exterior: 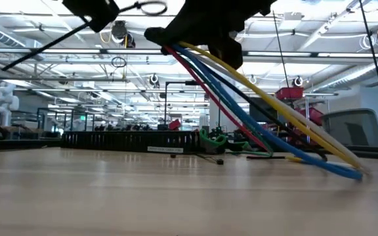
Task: Ziptie cables
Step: Wrap the cable wires with the black zip tie
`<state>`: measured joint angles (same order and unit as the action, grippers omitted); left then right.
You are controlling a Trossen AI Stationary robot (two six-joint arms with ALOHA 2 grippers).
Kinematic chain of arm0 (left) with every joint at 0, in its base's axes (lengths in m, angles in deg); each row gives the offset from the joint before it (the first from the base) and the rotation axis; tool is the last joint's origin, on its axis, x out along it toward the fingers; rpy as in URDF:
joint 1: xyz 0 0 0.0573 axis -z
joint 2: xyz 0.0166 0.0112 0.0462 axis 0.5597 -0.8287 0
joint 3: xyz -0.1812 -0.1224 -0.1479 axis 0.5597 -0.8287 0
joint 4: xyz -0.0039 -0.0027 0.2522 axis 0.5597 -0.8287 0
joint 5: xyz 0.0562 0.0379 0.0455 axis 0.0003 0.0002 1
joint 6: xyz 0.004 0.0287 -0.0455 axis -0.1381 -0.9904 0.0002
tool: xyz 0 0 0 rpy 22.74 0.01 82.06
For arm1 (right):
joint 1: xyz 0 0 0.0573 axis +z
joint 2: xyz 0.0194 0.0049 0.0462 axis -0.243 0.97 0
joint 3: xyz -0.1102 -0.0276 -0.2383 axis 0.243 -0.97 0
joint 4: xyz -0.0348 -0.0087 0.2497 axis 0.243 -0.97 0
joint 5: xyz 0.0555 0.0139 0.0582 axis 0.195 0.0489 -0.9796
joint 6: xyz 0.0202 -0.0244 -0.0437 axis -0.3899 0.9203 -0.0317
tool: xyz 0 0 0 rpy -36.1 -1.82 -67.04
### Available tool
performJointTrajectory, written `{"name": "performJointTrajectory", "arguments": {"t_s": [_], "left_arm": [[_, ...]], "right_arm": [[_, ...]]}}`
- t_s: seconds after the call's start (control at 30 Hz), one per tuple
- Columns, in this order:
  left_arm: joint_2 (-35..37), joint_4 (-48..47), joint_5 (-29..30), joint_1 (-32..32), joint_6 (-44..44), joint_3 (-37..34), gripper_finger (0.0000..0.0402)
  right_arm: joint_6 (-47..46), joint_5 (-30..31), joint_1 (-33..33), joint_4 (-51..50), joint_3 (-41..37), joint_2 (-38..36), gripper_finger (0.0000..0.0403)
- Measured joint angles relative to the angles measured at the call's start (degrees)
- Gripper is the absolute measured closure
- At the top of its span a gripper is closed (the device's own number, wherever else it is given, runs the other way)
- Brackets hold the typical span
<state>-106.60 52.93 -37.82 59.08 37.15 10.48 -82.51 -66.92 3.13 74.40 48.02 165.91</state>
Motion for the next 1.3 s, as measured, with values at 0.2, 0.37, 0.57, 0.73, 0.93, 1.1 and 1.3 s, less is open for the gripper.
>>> {"name": "performJointTrajectory", "arguments": {"t_s": [0.2, 0.37, 0.57, 0.73, 0.93, 1.1, 1.3], "left_arm": [[1.0, -3.4, 5.8, 0.2, 0.3, 0.0, 0.0401], [1.1, -3.2, 6.6, 0.0, 0.3, 0.0, 0.0401], [1.1, -3.5, 4.1, 0.1, 2.6, 0.0, 0.0401], [1.1, -4.8, 4.2, 0.1, 3.9, 0.0, 0.0401], [1.4, -4.4, 5.3, 0.0, 4.8, 0.0, 0.0401], [1.4, -4.5, 5.4, -0.4, 6.4, 0.0, 0.0401], [4.7, -4.2, 6.3, -1.2, 7.9, 0.0, 0.0401]], "right_arm": [[0.7, 0.0, 0.0, 1.6, 0.0, 0.0, 0.0376], [1.1, 0.0, 0.0, 1.6, 0.0, 0.0, 0.0376], [1.4, 1.1, -0.3, 1.7, 0.0, 0.0, 0.0376], [2.7, 1.1, -0.7, 2.3, 0.0, 0.0, 0.0376], [3.9, 1.2, -0.8, 4.3, 0.0, 0.0, 0.0376], [4.6, 1.2, -0.8, 4.2, 0.0, -0.3, 0.0376], [6.8, 1.1, -0.8, 3.2, 0.0, -1.5, 0.0376]]}}
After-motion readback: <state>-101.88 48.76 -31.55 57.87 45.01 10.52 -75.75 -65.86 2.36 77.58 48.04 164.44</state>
